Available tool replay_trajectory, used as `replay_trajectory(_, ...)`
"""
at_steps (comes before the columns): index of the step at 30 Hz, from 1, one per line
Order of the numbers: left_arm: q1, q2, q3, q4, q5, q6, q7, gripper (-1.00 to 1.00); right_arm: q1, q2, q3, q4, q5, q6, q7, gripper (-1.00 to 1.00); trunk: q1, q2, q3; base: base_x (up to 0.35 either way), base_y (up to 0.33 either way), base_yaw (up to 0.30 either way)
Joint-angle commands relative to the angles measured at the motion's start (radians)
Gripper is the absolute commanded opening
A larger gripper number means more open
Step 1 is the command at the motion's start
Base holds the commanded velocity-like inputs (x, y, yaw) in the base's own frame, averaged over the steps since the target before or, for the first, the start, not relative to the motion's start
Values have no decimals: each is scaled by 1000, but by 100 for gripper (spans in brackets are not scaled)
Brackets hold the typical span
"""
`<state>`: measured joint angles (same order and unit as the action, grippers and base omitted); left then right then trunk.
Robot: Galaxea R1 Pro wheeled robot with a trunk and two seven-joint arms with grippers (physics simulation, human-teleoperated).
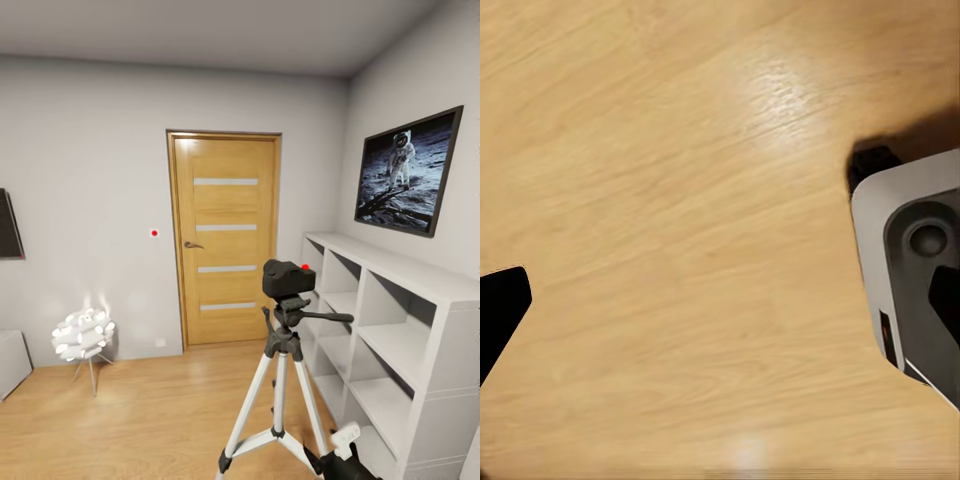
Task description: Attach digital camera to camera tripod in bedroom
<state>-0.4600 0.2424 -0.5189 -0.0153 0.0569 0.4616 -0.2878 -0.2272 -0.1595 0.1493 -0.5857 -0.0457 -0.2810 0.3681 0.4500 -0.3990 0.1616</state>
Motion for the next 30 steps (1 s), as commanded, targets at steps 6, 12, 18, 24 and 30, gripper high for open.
replay_trajectory(6,2,-1,-7,-2,6,5,-4,100,0,-7,4,42,-5,-45,1,100,0,-1,-1,-265,213,0)
replay_trajectory(12,4,-2,-7,-2,6,5,-4,100,0,-9,4,67,-5,-57,0,100,0,-1,-1,-186,144,0)
replay_trajectory(18,4,-3,-7,-2,6,4,-4,100,0,-9,4,106,-5,-70,0,100,0,-1,-1,-37,26,0)
replay_trajectory(24,4,-5,-7,-2,6,4,-4,100,0,-9,4,156,-5,-105,-1,100,0,-1,-1,-8,6,0)
replay_trajectory(30,4,-6,-7,-2,6,4,-4,100,0,-9,3,209,-5,-129,-3,100,0,-1,-1,-2,1,0)
